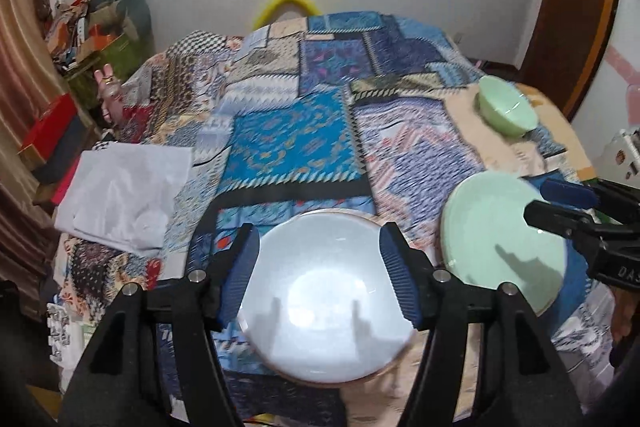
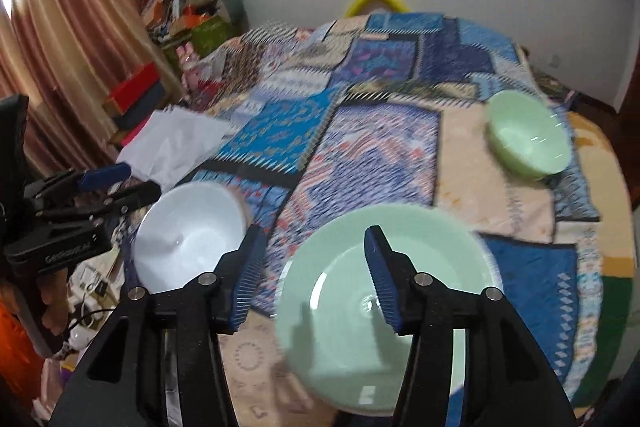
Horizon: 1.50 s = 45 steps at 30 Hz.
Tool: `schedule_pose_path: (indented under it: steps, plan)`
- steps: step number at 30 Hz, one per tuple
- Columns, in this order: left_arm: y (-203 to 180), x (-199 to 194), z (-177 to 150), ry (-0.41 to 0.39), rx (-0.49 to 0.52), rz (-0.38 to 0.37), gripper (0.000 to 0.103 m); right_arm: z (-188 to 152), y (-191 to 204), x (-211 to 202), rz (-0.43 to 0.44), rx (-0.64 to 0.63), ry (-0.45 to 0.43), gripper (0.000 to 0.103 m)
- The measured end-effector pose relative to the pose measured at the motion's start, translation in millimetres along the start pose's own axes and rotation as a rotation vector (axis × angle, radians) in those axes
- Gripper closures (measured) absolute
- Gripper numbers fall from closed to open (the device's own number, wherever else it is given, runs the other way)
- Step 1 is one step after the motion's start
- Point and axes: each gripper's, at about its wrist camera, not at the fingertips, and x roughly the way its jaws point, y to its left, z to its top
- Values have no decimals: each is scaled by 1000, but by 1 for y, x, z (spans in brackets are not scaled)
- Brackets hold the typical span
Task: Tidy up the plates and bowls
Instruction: 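Move both tools toward the mint green bowl, then close both tools on the rim of the mint green bowl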
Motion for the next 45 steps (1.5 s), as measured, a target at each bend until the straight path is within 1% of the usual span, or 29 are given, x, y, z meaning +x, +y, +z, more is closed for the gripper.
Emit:
schedule_pose_path:
  steps: [1,2,3,6,10,12,13,14,17,22,28,29,31,32,33,36,42,43,45]
  plan:
    - [-6,-1,4,-7,1,-13,36,3,-8,-8,-16,7,-22,52]
    - [-11,-2,8,-15,3,-22,30,4,-12,-11,-24,10,-32,51]
    - [-16,-4,10,-25,3,-29,28,7,-20,-18,-38,18,-51,50]
    - [-32,-6,22,-47,17,-56,27,13,-44,-34,-82,44,-97,49]
    - [-54,-4,44,-57,25,-96,26,20,-73,-45,-153,70,-126,49]
    - [-63,-3,55,-66,27,-114,23,24,-90,-47,-193,82,-131,49]
    - [-67,-4,59,-74,30,-119,17,25,-98,-46,-206,90,-131,49]
    - [-72,-3,65,-86,33,-121,15,27,-107,-46,-219,102,-133,49]
    - [-86,1,80,-111,52,-120,13,32,-131,-43,-249,130,-134,49]
    - [-108,26,99,-98,70,-133,10,36,-168,-32,-290,178,-130,49]
    - [-133,75,115,-29,89,-146,10,39,-212,-2,-304,249,-91,49]
    - [-135,82,116,-18,89,-151,10,39,-219,5,-307,260,-79,50]
    - [-140,97,119,10,88,-161,10,40,-226,15,-305,269,-65,59]
    - [-143,104,121,21,90,-163,10,41,-230,20,-307,272,-56,61]
    - [-146,111,122,29,94,-161,10,42,-234,25,-309,276,-48,65]
    - [-152,128,125,47,111,-153,10,44,-248,41,-305,294,-27,70]
    - [-156,155,130,75,125,-150,10,47,-272,68,-299,330,26,87]
    - [-156,159,130,80,124,-151,10,48,-274,71,-292,331,31,89]
    - [-157,165,132,89,117,-155,10,45,-275,73,-281,331,34,90]
